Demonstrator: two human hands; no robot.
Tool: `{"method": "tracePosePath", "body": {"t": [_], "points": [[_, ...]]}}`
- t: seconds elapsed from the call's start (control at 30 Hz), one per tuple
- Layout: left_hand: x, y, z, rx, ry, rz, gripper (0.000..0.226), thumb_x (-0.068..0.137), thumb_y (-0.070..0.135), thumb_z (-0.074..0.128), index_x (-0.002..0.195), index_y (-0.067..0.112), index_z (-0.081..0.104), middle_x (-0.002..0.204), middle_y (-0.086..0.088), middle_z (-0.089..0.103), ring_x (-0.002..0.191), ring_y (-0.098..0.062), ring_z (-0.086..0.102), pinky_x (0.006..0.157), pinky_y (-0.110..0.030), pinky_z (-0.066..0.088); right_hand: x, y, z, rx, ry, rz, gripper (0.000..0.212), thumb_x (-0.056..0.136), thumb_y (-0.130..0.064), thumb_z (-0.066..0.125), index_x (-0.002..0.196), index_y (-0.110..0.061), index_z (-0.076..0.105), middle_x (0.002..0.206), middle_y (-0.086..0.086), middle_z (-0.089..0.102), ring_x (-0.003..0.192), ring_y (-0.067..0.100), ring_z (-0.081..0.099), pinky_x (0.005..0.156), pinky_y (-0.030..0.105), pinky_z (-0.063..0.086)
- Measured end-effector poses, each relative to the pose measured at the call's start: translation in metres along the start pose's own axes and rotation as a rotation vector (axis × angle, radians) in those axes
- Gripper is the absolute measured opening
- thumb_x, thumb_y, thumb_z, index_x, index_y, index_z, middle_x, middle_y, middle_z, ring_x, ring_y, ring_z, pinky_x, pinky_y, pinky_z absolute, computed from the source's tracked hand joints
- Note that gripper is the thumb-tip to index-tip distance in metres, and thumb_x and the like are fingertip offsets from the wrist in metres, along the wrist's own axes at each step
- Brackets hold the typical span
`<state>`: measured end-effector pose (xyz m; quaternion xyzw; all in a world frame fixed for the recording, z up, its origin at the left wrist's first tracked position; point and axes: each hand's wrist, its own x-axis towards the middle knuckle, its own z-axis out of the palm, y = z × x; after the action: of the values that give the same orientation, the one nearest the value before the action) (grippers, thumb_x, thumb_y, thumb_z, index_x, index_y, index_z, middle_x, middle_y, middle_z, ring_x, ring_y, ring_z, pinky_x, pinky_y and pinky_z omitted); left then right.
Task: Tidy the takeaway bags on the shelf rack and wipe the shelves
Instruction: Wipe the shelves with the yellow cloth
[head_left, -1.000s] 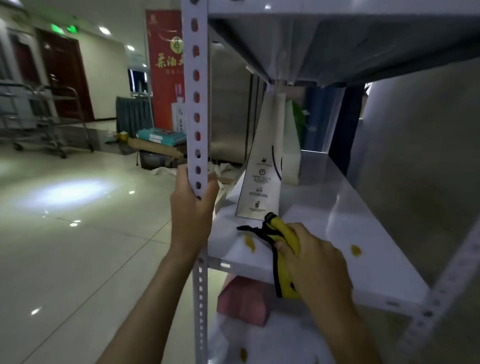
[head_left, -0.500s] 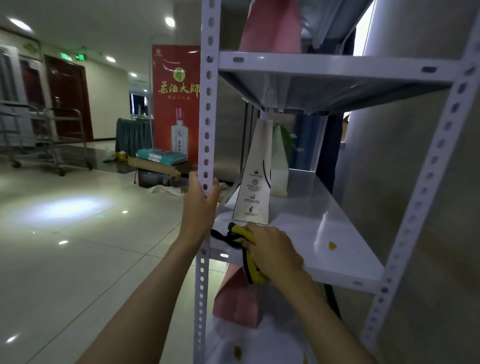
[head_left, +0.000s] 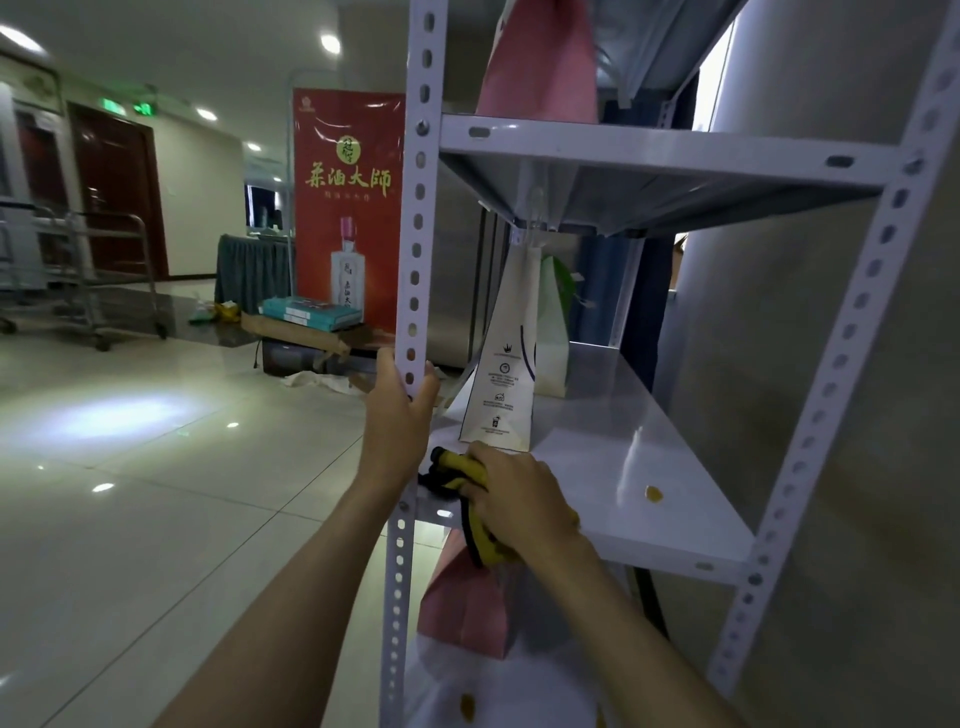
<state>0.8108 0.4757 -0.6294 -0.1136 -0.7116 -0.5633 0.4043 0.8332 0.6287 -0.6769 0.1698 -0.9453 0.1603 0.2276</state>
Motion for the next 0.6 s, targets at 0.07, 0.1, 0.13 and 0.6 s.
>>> {"method": "tracePosePath", "body": {"t": [0.07, 0.1, 0.13, 0.6], "points": [[0.000, -0.002, 0.001, -0.002, 0.021, 0.007, 0.019, 0.105, 0.021, 0.052, 0.114, 0.005, 0.046, 0.081, -0.001, 0.053, 0.061, 0.000, 0.050, 0.054, -0.013, 0.046, 0.015, -0.002, 0.006, 0.008, -0.003, 0.023, 0.018, 0.095, -0.026, 0.061, 0.113, -0.025, 0.057, 0.116, 0.012, 0.068, 0.101, 0.037, 0.065, 0.079, 0.042, 0.056], [0.000, -0.003, 0.002, -0.002, 0.024, 0.008, 0.019, 0.104, 0.020, 0.052, 0.112, 0.004, 0.046, 0.079, 0.000, 0.052, 0.060, 0.001, 0.049, 0.053, -0.013, 0.045, 0.024, -0.005, 0.009, 0.020, -0.013, 0.036, 0.020, 0.094, -0.022, 0.061, 0.113, -0.026, 0.058, 0.116, 0.012, 0.068, 0.104, 0.037, 0.064, 0.082, 0.043, 0.056], [0.001, -0.003, 0.002, 0.001, 0.020, 0.010, 0.018, 0.104, 0.018, 0.052, 0.112, 0.004, 0.046, 0.078, 0.001, 0.051, 0.059, 0.002, 0.049, 0.053, -0.013, 0.045, 0.032, -0.007, 0.011, 0.037, -0.020, 0.042, 0.023, 0.093, -0.019, 0.061, 0.115, -0.026, 0.058, 0.117, 0.012, 0.068, 0.106, 0.036, 0.064, 0.085, 0.043, 0.057], [0.000, 0.010, -0.005, 0.024, -0.044, -0.049, 0.016, 0.103, 0.014, 0.053, 0.111, 0.004, 0.044, 0.077, -0.002, 0.047, 0.059, -0.008, 0.043, 0.049, -0.011, 0.042, -0.054, 0.022, -0.042, 0.069, -0.032, -0.150, 0.028, 0.097, -0.040, 0.052, 0.124, -0.039, 0.057, 0.107, -0.009, 0.073, 0.094, 0.020, 0.068, 0.079, 0.040, 0.055]]}}
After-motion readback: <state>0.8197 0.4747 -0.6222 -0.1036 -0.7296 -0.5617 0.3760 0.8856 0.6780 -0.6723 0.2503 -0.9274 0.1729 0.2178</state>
